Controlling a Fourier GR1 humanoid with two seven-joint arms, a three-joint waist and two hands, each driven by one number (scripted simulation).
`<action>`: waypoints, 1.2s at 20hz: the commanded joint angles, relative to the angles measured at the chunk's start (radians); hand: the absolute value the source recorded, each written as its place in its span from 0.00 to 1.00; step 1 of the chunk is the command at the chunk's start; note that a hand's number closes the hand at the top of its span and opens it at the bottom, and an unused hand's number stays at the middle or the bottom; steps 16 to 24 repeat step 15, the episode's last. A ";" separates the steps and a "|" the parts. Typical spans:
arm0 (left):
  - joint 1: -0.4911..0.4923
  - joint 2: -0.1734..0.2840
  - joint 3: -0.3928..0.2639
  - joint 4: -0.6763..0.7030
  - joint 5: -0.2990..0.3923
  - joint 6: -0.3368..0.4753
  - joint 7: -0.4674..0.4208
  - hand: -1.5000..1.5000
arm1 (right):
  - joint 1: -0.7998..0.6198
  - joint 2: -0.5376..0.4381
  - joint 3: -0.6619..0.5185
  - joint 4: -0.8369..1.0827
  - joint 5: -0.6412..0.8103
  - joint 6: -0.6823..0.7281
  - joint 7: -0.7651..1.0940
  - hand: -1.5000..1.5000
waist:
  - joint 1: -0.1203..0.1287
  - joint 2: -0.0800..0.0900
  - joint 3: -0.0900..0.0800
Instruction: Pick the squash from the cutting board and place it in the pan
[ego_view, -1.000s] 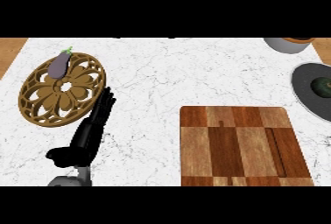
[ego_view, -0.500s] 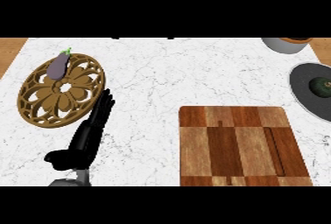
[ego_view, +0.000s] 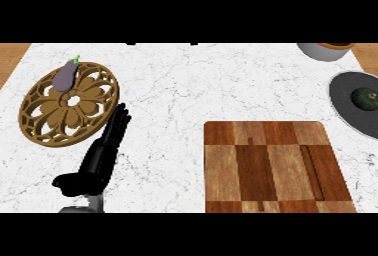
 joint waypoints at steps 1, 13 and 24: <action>-0.078 0.006 0.053 0.055 0.025 -0.014 0.026 0.50 | 0.036 0.050 0.050 -0.056 -0.027 -0.050 0.009 0.00 | -0.003 0.000 0.000; 0.027 0.004 0.013 0.034 -0.002 -0.042 -0.050 0.50 | 0.174 0.069 0.136 -0.251 -0.080 -0.116 0.058 0.00 | -0.004 -0.001 -0.001; -0.001 -0.005 0.035 0.014 0.003 -0.016 -0.018 0.50 | 0.146 0.014 0.129 -0.216 -0.084 -0.135 0.068 0.00 | 0.000 0.000 0.000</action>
